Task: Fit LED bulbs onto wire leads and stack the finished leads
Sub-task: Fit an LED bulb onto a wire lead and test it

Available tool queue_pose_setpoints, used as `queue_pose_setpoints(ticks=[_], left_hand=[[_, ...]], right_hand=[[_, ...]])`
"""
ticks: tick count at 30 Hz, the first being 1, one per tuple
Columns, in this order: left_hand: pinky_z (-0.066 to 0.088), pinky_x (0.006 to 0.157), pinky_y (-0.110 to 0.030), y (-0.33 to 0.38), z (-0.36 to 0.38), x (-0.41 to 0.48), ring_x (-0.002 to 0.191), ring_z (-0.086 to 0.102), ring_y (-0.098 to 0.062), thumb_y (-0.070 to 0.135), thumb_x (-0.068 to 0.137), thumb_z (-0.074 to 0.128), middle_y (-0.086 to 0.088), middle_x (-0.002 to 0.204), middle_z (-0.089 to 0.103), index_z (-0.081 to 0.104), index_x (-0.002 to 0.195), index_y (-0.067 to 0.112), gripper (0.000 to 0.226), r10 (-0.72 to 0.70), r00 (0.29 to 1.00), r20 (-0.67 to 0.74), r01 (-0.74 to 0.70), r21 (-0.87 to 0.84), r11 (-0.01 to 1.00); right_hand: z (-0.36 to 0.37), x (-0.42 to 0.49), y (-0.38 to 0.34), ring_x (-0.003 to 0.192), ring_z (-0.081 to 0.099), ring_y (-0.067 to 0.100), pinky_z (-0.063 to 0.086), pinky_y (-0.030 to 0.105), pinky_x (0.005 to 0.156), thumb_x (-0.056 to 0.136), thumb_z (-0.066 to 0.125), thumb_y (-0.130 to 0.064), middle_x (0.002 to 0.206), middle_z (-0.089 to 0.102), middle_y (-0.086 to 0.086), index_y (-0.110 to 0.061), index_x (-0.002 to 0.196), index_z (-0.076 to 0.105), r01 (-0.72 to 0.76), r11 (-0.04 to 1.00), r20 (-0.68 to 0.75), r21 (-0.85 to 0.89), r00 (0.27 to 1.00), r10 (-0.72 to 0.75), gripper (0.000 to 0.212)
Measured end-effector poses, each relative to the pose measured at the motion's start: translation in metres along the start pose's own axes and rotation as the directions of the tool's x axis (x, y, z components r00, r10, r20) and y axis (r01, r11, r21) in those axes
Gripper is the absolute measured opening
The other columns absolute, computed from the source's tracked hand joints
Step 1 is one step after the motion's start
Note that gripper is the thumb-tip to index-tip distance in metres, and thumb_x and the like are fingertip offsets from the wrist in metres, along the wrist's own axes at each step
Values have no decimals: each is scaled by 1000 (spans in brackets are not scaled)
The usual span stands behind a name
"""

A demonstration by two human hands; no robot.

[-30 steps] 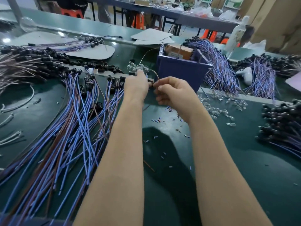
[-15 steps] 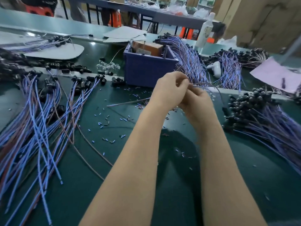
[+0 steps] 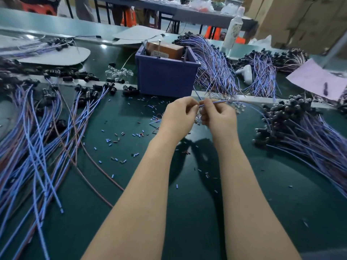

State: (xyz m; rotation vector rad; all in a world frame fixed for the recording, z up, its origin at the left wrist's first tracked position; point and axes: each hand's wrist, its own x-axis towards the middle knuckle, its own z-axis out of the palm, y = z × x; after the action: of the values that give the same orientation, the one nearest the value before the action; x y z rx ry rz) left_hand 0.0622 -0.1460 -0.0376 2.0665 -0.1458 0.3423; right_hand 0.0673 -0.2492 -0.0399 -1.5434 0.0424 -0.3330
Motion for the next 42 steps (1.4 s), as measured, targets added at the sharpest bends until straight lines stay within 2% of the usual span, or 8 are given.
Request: queue_pose_setpoints(ticks=[2,5,8,11,15,25,31,42], left_hand=[[46,89,-36,-4,0,0,95,62,-25,26,94,53,-2,96,70,67,99,16,18,-41,999,-33,44,98,994],[38,91,-33,-12,-2,2,100,59,-22,34,95,50,3,101,68,65,101,22,20,-137,985,-105,156,203,967],[39,84,-26,-14,-4,5,92,59,-18,27,95,53,5,89,63,66,99,18,17,-168,978,-121,178,83,980],[34,65,-14,-8,-1,4,73,55,-10,20,92,57,4,79,60,67,93,13,13,-127,989,-73,121,-84,989],[34,65,-14,-7,2,2,75,53,-11,17,92,57,4,79,61,68,96,12,13,-102,994,-39,100,-55,993],[37,64,-21,-11,-5,5,67,52,-10,27,93,57,3,73,62,69,86,14,19,-166,984,-66,165,-18,986],[36,51,-1,-9,-6,5,59,51,2,25,93,58,14,64,60,65,78,19,17,-163,987,3,163,-96,982],[46,67,-21,-8,-8,4,70,58,-8,23,93,57,9,67,64,66,73,21,22,-196,979,52,203,-186,961]], right_hand=[[-3,1,0,43,49,1,44,14,47,97,50,-13,61,54,2,-10,77,60,-7,999,-73,52,997,10,23],[-8,5,-1,45,49,3,45,16,50,98,48,-14,62,54,0,-12,78,59,-8,978,-200,209,978,51,23],[-9,6,-2,48,51,3,46,16,51,97,52,-13,64,55,-1,-13,79,59,7,946,-205,323,977,63,19],[-2,3,3,52,52,6,48,16,55,95,55,-11,67,57,1,-12,79,59,-15,979,-45,202,999,25,16],[2,3,9,51,56,4,50,16,56,93,57,-7,65,60,3,-10,74,60,36,999,-10,25,999,-36,19],[-6,6,8,49,57,1,49,13,53,94,55,-7,67,59,4,-8,76,60,29,974,-155,223,988,6,19],[-7,8,9,49,56,2,49,13,54,94,55,-6,61,60,-1,-8,75,59,-14,943,-188,332,979,81,20],[-5,10,11,51,55,3,49,13,55,95,53,-6,69,57,4,-7,77,57,-33,933,-186,358,977,106,19]])
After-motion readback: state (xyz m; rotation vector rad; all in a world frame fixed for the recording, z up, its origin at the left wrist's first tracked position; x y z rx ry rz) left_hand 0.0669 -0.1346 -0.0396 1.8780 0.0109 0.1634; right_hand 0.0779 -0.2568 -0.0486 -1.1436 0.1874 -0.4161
